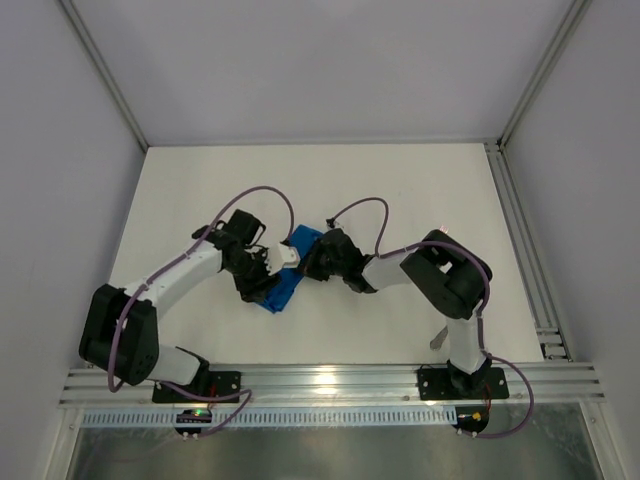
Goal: Fold the napkin into a case and place the utensils inside
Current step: Move the smaller rectangle-folded napkin to the center of the board.
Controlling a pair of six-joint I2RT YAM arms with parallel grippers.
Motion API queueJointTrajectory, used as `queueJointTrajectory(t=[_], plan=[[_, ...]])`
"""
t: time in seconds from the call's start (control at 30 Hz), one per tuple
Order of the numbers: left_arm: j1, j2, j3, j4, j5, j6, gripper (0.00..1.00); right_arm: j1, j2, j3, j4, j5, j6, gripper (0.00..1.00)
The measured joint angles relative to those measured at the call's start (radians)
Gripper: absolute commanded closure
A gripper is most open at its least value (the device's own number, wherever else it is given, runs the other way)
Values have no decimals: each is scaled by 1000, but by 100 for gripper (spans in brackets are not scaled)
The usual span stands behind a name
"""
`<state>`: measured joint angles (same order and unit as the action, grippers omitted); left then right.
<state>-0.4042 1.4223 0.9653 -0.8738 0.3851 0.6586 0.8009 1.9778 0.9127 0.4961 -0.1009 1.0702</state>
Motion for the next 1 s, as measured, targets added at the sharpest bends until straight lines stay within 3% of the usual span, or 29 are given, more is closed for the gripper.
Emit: queueJointTrajectory(t=[0.07,0.17,0.2,0.43,0.53,0.67,0.97,1.0], plan=[[-41,-14,-45,35,-27,37,46,-1,0,0,0,0,0,96],[-94,-40,-81,61,-44,96,34,-1,0,0,-1,0,0,96],[-101,-44,-84,73,-49,112,27,-1,0,0,-1,0,0,96],[-137,-48,-150,179,-109,188,30,-2,0,0,-3,0,-5,96],[-155,-39,-170,199,-118,205,39,-2,0,0,-3,1,-8,96],[-161,-32,-171,206,-108,204,70,-2,0,1,-3,1,-10,96],[-161,3,-164,205,-105,174,100,-2,0,1,-3,1,-13,96],[-161,6,-163,205,-105,167,100,-2,0,1,-3,1,-13,96]])
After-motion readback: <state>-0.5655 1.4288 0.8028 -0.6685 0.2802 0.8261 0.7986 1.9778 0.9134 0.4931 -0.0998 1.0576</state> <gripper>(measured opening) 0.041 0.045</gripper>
